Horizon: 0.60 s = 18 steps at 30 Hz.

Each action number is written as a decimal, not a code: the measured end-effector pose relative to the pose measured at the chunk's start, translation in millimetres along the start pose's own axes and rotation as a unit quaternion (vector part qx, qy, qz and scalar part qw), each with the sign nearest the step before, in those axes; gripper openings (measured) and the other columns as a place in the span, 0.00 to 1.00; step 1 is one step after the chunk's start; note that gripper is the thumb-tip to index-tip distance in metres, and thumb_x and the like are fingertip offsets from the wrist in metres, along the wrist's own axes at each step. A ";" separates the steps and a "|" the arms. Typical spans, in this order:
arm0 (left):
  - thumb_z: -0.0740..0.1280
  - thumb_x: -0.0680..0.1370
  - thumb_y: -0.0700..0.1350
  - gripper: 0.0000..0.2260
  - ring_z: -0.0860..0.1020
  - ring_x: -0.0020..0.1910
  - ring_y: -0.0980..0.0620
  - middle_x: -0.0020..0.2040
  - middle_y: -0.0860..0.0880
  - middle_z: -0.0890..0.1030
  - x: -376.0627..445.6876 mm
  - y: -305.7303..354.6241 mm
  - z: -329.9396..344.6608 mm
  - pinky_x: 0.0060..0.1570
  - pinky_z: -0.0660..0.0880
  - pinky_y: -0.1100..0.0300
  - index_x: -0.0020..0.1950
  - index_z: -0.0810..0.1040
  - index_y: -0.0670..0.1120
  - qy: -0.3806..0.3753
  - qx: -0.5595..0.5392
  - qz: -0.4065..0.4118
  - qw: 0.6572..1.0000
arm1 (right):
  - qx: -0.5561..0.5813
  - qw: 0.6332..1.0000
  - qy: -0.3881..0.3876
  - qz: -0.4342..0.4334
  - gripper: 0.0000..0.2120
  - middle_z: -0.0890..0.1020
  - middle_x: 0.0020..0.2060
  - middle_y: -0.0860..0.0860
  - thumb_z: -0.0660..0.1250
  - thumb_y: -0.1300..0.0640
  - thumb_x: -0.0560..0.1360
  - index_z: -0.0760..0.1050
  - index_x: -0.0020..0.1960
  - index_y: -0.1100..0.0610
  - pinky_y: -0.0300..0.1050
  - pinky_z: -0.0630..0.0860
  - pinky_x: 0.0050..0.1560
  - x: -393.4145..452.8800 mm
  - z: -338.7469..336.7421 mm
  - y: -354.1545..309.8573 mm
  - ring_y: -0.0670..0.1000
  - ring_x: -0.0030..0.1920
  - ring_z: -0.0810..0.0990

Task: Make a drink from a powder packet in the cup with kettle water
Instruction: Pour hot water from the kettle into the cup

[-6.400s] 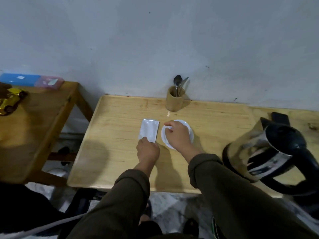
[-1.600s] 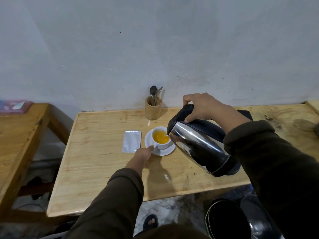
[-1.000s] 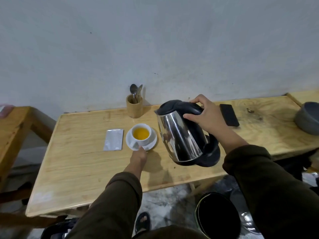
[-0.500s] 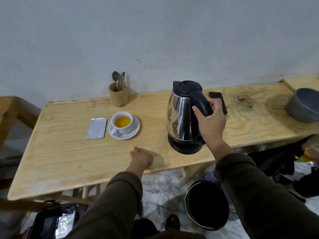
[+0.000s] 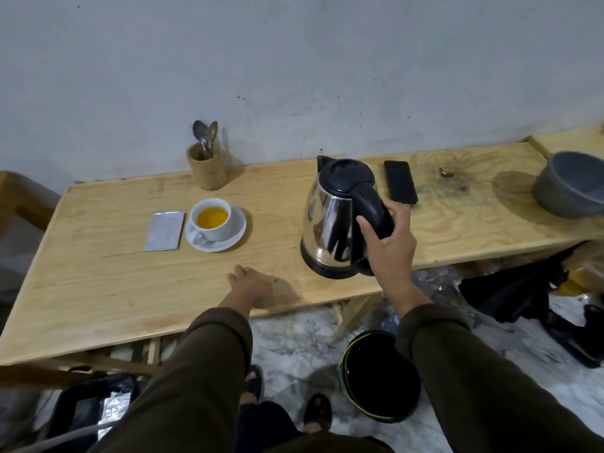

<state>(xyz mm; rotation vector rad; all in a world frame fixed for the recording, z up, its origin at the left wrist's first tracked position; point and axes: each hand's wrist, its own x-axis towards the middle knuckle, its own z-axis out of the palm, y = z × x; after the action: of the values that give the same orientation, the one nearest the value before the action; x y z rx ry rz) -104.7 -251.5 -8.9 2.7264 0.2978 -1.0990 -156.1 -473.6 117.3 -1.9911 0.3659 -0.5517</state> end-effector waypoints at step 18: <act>0.52 0.82 0.47 0.19 0.65 0.70 0.40 0.71 0.42 0.70 -9.2 -11.4 -9.7 0.69 0.64 0.49 0.70 0.71 0.44 0.046 -0.025 0.039 0.998 | -0.146 0.981 0.033 -0.124 0.20 0.75 0.58 0.55 0.63 0.51 0.75 0.70 0.64 0.56 0.50 0.70 0.60 -2.5 8.0 -1.3 0.54 0.58 0.74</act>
<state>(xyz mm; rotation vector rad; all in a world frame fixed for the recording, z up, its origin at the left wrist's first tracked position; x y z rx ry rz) -107.7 -239.2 3.3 2.7231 0.2262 -0.9344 -154.0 -465.8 114.6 -2.3246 0.2506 -0.7573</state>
